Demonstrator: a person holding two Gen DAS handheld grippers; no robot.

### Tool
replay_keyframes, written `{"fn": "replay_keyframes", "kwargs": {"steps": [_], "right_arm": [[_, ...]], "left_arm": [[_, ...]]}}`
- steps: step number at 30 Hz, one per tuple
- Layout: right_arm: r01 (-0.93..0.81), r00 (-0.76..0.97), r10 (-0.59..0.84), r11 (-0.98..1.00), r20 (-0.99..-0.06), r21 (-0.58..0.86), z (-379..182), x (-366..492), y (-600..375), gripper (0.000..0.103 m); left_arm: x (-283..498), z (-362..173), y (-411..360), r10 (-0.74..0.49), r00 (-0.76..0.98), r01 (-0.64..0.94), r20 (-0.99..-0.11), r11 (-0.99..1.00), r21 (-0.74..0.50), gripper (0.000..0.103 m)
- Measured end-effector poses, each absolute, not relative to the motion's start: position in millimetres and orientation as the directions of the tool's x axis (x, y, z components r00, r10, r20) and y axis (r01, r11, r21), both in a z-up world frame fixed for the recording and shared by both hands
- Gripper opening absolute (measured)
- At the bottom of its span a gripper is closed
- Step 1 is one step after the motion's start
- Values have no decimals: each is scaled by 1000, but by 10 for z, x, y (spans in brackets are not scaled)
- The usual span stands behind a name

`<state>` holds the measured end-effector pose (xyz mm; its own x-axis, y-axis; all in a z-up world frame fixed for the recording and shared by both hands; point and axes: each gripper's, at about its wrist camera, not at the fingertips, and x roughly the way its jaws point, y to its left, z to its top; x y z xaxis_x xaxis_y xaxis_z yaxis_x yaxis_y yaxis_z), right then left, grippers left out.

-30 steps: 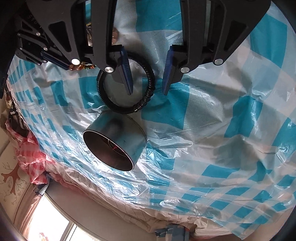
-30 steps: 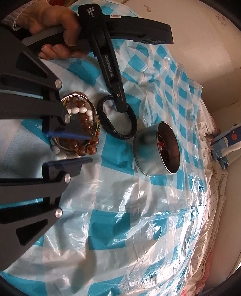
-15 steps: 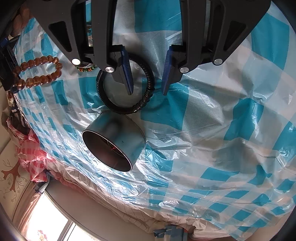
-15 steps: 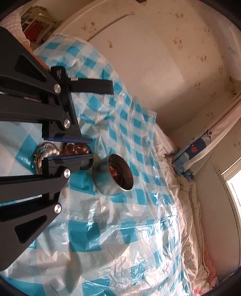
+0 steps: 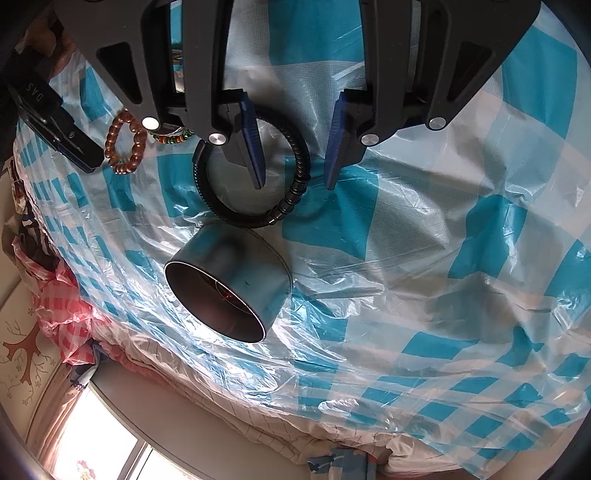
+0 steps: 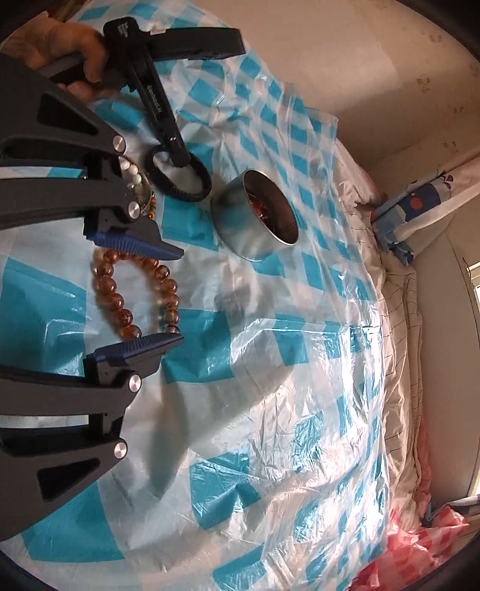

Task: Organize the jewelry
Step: 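Grasp the amber bead bracelet with the right gripper and drag it onto the sheet, then regrasp and lift the amber bracelet with the right gripper while the left lifts the black bracelet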

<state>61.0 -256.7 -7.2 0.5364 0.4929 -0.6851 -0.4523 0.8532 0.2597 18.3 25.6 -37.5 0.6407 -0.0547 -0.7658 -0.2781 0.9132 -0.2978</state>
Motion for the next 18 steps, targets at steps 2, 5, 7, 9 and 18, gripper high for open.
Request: {"fn": "replay_keyframes", "kwargs": {"steps": [2,5,7,9,18], "right_arm": [[-462,540,456,863,-708,204,-116,590,-2503,48],[-451,550,386,884,-740,126,-192,599,-2447,56],[-450,542,361,888,-759,100,-243,616,-2417,56],[-448,530,343,890,-775,87,-292,629,-2405,56],[-488,507,374,867,-777,99,-297,586,-2381,12]], "left_arm": [[187,-378,233,-48,640,-276,-767,917,-287,32],[192,-371,191,-38,638,-268,-769,925,-268,35],[194,-368,171,-31,637,-265,-770,930,-256,36],[197,-363,155,-22,636,-263,-771,934,-244,36],[208,-332,47,2,632,-230,-775,955,-185,12]]}}
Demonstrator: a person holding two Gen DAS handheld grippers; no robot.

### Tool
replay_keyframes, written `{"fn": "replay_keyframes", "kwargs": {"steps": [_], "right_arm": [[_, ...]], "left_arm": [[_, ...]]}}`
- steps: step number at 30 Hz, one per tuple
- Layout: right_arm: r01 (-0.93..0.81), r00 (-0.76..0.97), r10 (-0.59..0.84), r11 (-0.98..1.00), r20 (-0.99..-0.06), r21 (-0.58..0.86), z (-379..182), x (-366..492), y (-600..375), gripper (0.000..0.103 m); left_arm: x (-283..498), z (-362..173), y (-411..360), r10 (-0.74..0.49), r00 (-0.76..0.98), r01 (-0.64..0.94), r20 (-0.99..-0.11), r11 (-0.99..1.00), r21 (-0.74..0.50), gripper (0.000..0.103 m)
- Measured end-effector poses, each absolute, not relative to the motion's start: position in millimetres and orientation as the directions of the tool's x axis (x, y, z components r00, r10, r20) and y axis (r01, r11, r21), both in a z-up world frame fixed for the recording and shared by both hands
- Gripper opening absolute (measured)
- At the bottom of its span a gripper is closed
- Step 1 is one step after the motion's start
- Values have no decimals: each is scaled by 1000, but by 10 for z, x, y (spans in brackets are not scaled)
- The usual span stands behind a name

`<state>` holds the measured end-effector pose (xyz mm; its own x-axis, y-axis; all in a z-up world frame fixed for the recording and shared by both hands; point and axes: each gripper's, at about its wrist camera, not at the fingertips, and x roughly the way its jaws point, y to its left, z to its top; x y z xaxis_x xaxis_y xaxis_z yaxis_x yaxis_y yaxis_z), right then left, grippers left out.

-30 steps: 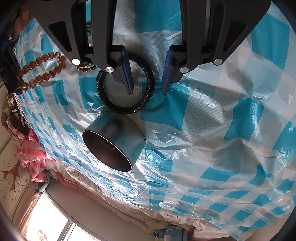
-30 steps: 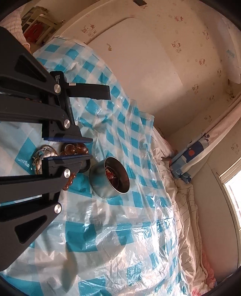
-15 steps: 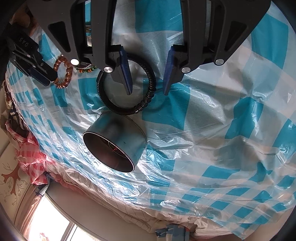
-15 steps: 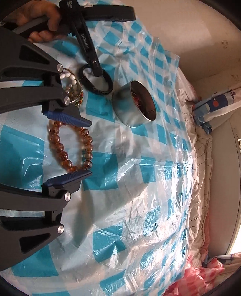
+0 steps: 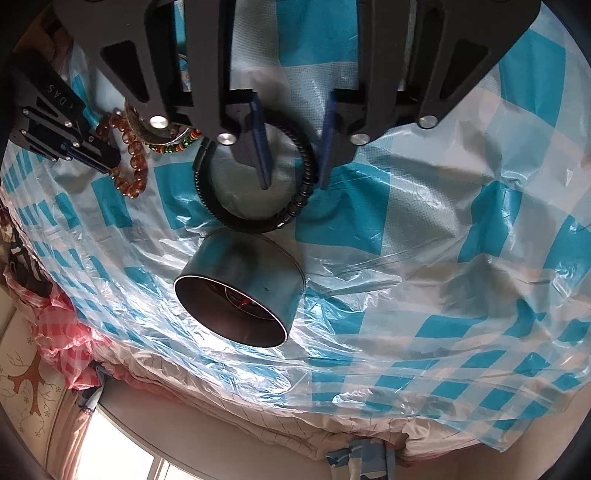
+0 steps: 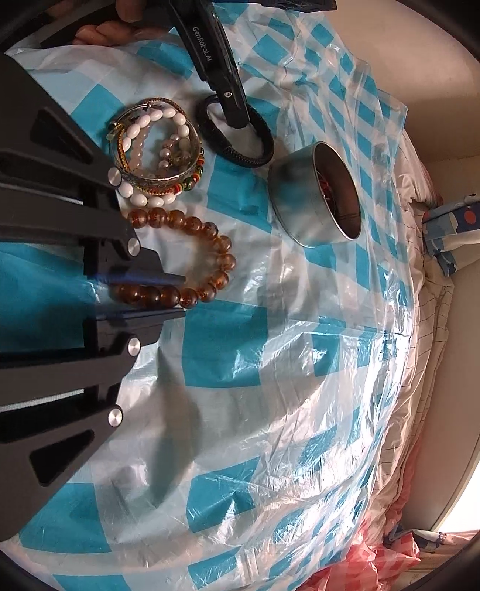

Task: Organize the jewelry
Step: 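Regrasp and lift the amber bracelet with the right gripper while the left lifts the black bracelet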

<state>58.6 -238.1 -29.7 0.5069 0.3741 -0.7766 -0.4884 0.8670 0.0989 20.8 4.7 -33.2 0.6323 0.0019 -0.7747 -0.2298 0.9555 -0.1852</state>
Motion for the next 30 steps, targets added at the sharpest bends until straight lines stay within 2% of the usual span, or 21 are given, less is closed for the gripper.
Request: {"fn": "replay_keyframes", "kwargs": {"steps": [4,10,17,25,30], "right_arm": [[-480,470,502,835,-726,268,-234,614,-2515,12],[-514,471,641,757,-606,403,-11,568,-2587,12],[-542,470,709,702,-526,462,154,541,-2628,12],[-564,446,747,663,-494,493,276,569,-2606,12],[-581,442,764,643,-471,498,439,669,-2565,12]], "left_arm": [[191,-272,-36,13,649,-200,-761,968,-154,9],[143,-166,-70,13,678,-184,-735,971,-152,9],[84,-32,-33,11,712,-183,-702,968,-171,9],[73,79,-52,-4,730,-159,-683,972,-175,9],[64,181,58,-34,744,-164,-667,959,-232,9]]}}
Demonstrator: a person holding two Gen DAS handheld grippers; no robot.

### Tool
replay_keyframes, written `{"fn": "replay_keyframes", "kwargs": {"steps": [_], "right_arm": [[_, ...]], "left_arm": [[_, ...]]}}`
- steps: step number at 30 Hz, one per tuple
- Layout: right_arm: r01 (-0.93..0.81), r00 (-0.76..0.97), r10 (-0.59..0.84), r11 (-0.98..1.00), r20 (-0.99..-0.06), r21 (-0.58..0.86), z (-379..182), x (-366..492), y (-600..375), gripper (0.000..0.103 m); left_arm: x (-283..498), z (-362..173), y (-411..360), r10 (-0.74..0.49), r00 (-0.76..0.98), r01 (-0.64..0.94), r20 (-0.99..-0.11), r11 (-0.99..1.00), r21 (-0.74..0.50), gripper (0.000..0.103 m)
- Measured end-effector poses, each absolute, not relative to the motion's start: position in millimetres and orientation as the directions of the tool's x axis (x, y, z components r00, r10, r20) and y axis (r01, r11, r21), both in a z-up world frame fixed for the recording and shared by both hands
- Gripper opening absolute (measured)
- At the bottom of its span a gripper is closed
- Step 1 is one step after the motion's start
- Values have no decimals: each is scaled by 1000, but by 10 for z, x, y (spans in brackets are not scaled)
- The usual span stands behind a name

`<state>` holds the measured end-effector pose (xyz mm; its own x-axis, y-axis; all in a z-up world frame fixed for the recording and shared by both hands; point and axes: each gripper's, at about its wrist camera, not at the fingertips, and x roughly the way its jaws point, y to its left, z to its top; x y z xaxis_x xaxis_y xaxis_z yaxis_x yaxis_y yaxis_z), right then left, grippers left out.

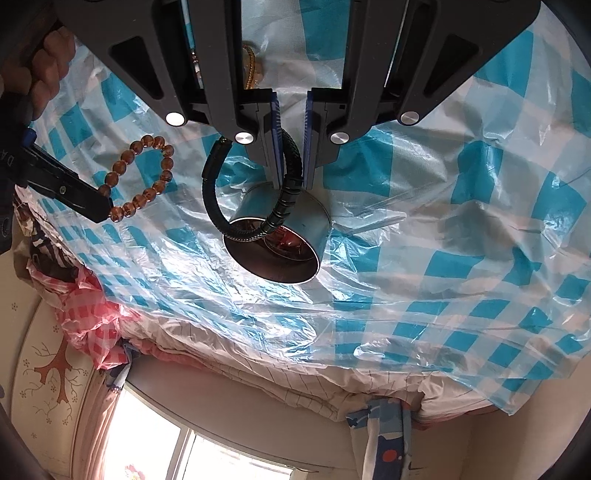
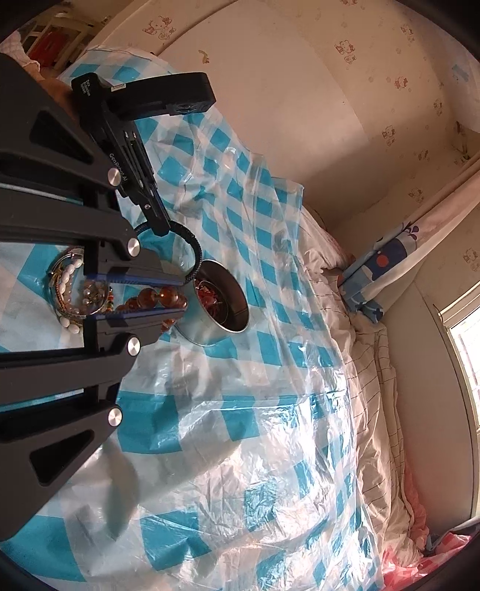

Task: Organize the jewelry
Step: 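Regrasp and lift the amber bracelet with the right gripper while the left lifts the black bracelet, then carry both bracelets over the silver tin and open both grippers to drop them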

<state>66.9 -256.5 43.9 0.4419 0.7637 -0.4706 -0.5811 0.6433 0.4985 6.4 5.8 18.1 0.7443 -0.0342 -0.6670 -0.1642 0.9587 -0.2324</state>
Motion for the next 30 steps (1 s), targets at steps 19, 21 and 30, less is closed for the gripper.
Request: {"fn": "replay_keyframes", "kwargs": {"steps": [19,21,30], "right_arm": [[-670,413,802,588,-431,452,830,1114,-1936,12],[-673,407,804,585,-434,453,828,1180,-1858,12],[-611,413,710,680,-570,404,494,1508,-1484,14]], "left_arm": [[873,258,215,-82,735,-185,-673,931,-315,9],[1035,178,231,-117,702,-180,-702,925,-333,11],[806,213,441,-43,702,-230,-711,931,-284,25]]}}
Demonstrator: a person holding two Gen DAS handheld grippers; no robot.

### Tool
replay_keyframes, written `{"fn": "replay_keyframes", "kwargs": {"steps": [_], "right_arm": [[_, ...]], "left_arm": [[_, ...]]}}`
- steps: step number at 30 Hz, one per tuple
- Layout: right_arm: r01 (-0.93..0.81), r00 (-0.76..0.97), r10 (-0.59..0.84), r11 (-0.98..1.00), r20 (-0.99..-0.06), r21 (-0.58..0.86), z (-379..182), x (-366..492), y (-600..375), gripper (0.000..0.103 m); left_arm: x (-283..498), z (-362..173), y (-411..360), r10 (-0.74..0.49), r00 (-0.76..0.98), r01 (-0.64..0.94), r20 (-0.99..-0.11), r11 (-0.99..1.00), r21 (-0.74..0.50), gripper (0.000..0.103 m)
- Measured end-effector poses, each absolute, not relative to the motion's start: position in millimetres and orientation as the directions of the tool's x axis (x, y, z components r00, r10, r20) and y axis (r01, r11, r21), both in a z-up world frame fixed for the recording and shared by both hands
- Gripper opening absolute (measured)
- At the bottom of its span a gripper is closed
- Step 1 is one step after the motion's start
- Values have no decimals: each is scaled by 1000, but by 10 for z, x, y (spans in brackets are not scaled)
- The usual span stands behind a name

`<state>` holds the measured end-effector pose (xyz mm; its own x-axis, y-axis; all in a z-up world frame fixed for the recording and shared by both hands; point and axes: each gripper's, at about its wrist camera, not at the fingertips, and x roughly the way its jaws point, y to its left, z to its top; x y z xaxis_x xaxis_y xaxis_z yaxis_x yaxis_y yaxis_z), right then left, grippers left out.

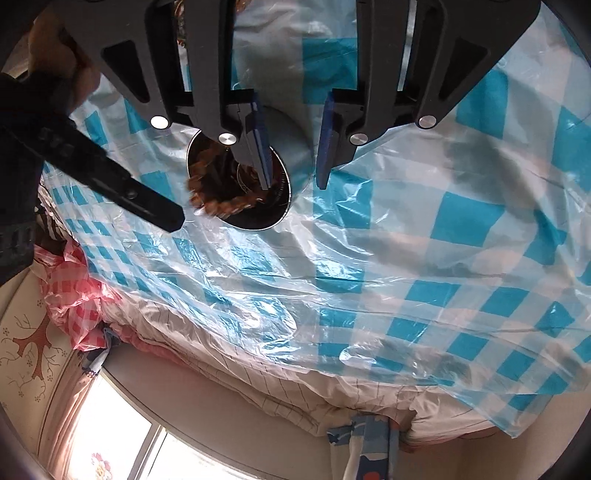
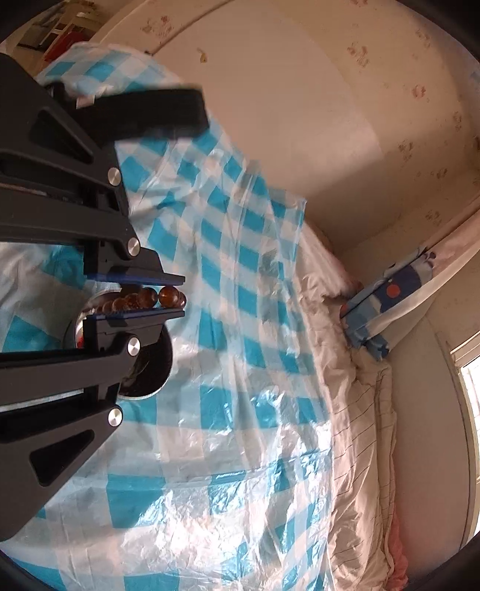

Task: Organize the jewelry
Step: 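Carry both bracelets over the silver tin and open both grippers to drop them, then move both open grippers back to the remaining bracelets in the dish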

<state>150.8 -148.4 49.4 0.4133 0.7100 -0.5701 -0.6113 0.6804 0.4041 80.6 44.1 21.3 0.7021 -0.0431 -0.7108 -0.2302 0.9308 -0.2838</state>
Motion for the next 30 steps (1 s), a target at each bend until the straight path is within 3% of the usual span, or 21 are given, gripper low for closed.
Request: {"fn": "replay_keyframes", "kwargs": {"steps": [4,11,18,30], "right_arm": [[-541,472,642,752,-605,376,357,1450,-1714,23],[-516,463,605,778,-648,359,169,855,-2341,35],[-410,423,580,808,-696,424,-260,523,-2680,37],[-508,447,566,798,-693,324,-230,265,-2489,41]], "left_arm": [[576,248,435,-11,705,-231,-710,942,-244,35],[171,116,265,-2,688,-228,-726,949,-218,42],[-117,-173,112,-41,664,-236,-747,936,-261,46],[-294,-236,-124,-25,670,-196,-742,958,-210,48]]}}
